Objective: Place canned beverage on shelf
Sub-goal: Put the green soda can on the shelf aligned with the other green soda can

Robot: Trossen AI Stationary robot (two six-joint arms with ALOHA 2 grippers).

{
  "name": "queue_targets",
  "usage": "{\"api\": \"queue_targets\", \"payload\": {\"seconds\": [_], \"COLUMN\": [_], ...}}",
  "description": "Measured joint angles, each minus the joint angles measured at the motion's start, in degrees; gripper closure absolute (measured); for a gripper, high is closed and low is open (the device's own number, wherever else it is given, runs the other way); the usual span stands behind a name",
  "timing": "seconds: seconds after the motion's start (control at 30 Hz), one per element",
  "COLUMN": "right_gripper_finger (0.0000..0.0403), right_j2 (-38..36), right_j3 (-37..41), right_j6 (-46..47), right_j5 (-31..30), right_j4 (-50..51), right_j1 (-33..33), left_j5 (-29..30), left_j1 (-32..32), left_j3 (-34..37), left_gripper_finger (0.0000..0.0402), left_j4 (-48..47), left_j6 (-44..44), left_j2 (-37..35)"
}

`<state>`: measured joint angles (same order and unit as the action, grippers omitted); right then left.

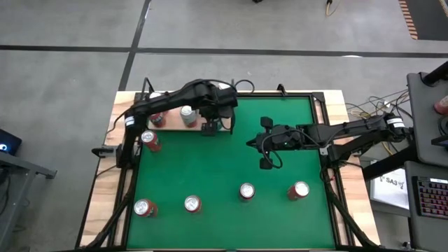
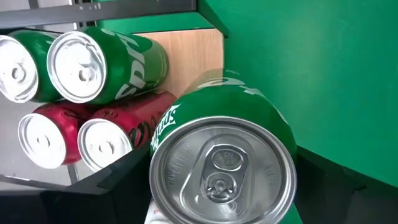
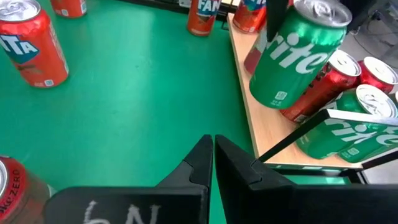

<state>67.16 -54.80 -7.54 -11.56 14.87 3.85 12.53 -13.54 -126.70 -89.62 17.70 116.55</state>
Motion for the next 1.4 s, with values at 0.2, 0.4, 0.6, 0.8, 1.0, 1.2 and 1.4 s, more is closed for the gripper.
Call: {"api": "queue_targets", "payload": {"seconds": [0.2, 0.4, 0.6, 0.8, 1.0, 1.2, 1.4], "right_gripper_finger": [0.0394, 0.0394, 0.0394, 0.0394, 0.0394, 0.0394, 0.0394], "right_j2": [-0.9, -1.7, -1.9, -1.9, -1.9, -1.9, -1.9], "right_j3": [-0.6, -0.7, -0.7, -0.7, -0.6, -0.6, -0.5], "right_j6": [0.0, 0.0, 0.0, 0.0, 0.5, 0.9, 1.1], "right_j5": [0.0, 0.0, 0.0, 0.0, 0.1, 0.1, 0.1], "right_j4": [1.4, 1.9, 2.4, 2.5, 2.5, 2.5, 2.5], "right_j1": [-0.9, -1.2, -1.5, -1.5, -1.5, -1.5, -1.5], "left_j5": [0.0, 0.4, 0.4, 0.4, -0.9, -1.1, -1.2], "left_j1": [-0.9, -1.4, -2.6, -3.8, -4.4, -4.4, -4.4], "left_j3": [-0.4, -1.5, -2.0, -2.0, -2.0, -1.7, -1.3], "left_gripper_finger": [0.0115, 0.0115, 0.0115, 0.0115, 0.0115, 0.0115, 0.0115], "left_j4": [0.4, 1.1, 2.5, 3.7, 5.1, 5.7, 6.2], "left_j6": [0.8, 2.3, 3.6, 3.9, 3.9, 3.6, 2.7], "left_j2": [3.1, 5.8, 7.4, 7.7, 7.8, 7.8, 7.8]}}
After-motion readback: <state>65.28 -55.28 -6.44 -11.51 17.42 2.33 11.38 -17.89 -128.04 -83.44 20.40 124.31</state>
